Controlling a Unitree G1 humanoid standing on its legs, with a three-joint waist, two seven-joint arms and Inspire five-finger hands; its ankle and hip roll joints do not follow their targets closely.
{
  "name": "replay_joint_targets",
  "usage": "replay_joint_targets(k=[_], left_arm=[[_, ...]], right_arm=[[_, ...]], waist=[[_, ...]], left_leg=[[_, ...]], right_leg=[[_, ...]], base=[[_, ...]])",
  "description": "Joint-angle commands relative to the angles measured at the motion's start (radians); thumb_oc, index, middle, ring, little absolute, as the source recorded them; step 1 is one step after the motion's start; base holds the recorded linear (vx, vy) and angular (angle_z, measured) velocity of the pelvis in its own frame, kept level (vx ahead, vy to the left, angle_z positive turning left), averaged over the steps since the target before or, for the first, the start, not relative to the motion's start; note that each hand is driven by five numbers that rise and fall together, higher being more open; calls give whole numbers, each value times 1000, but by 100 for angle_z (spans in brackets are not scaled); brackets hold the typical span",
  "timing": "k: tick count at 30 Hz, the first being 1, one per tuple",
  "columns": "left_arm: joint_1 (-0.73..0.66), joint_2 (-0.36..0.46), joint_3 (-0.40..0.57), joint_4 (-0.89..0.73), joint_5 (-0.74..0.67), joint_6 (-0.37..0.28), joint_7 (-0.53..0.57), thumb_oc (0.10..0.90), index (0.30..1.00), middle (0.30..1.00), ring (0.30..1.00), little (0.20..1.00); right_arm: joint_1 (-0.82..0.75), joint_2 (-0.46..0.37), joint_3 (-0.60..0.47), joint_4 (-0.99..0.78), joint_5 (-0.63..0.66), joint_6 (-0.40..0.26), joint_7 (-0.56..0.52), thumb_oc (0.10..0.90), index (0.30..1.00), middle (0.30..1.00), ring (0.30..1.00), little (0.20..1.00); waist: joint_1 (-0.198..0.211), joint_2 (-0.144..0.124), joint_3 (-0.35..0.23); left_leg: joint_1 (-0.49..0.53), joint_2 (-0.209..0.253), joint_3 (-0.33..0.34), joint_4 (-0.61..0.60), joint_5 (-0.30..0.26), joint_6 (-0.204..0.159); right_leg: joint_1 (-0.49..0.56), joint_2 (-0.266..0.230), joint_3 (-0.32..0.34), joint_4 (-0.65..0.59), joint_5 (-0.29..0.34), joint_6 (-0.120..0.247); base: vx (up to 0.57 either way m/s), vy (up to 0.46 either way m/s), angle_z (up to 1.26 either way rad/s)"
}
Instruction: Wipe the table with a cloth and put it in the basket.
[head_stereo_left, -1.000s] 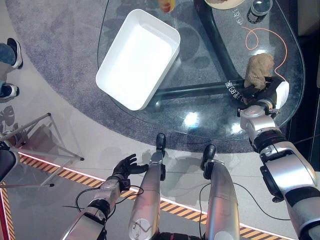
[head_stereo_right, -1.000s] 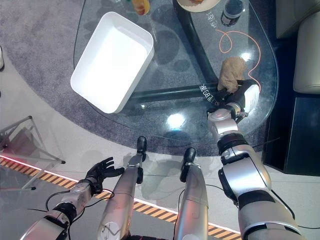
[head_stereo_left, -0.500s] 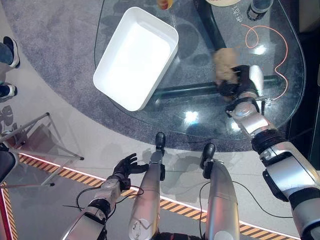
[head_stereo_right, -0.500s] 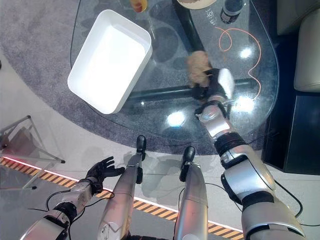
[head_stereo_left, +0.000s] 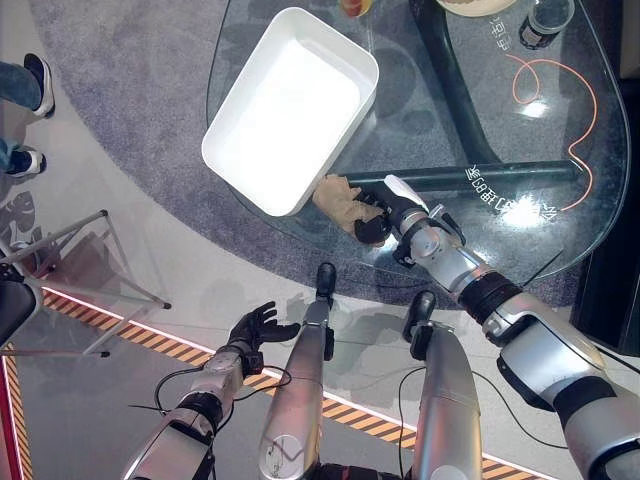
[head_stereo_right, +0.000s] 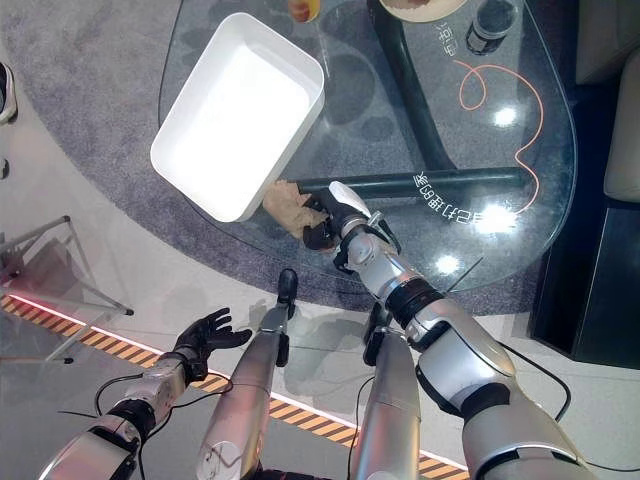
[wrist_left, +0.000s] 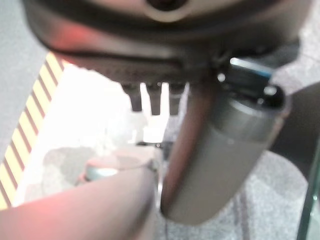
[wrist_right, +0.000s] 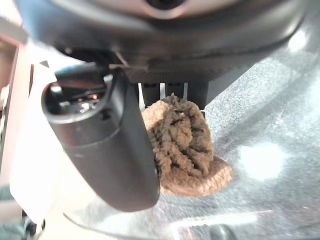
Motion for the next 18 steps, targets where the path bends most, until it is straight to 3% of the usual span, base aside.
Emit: replay_joint_targets(k=[1,3,10,15,18], left_arm=[[11,-1,8,4,36,9,3,800,900,900,900,900],[3,8,10,8,38,15,-4,800,900,900,900,900],[0,22,11,9,39,20,-13,800,900,900,900,900],[-6,22,6,8,33,26,-8,800,900,900,900,900],[-10,18,3,15,26,22,-7,800,900,900,900,900]], right_arm=[[-53,9,43,-87,-14,-83,111,100,300,300,300,200],[-50,5,69,-88,-21,-72,190,100,300,300,300,200],[-46,-20,87,-79,-32,-50,222,100,300,300,300,200],[-52,-34,55,-44,-23,-32,101,100,300,300,300,200],[-70,-44,11,5,-14,-31,-40,100,300,300,300,200]], waist=[[-3,5,-17],[-3,2,-17],[-2,-3,-17],[-5,-2,-17],[-6,2,-17]], left_leg=[[-3,-92,63,134,-73,66],[-1,-91,61,131,-69,64],[3,-86,65,126,-63,63],[-2,-83,68,126,-62,65],[-6,-80,68,129,-63,67]], right_leg=[[54,45,-17,-199,162,19],[56,44,-17,-202,164,19],[58,43,-20,-205,170,20],[49,44,-18,-202,176,21],[43,43,-16,-194,176,21]], base=[[0,0,0],[0,0,0],[0,0,0],[0,0,0],[0,0,0]])
